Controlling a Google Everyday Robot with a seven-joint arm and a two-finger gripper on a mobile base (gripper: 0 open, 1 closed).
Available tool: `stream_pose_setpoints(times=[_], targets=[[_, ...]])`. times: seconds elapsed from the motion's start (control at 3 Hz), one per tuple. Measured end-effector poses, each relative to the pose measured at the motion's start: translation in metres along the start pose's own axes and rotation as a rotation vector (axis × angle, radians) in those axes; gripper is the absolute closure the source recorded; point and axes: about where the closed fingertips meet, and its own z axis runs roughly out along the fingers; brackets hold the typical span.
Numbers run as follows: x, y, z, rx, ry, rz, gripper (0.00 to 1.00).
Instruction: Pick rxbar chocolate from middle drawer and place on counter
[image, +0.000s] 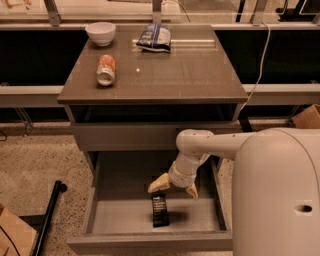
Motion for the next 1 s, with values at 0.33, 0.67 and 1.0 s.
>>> stream_pose_setpoints(times=[0.33, 0.67, 1.0], targets=[[-0.0059, -0.0029, 0.0240, -0.007, -0.016, 0.056, 0.00], [-0.0072, -0.0022, 0.0244, -0.010, -0.021, 0.061, 0.00], [-0.0085, -0.0054, 0.0289, 0.016, -0.011, 0.086, 0.00]])
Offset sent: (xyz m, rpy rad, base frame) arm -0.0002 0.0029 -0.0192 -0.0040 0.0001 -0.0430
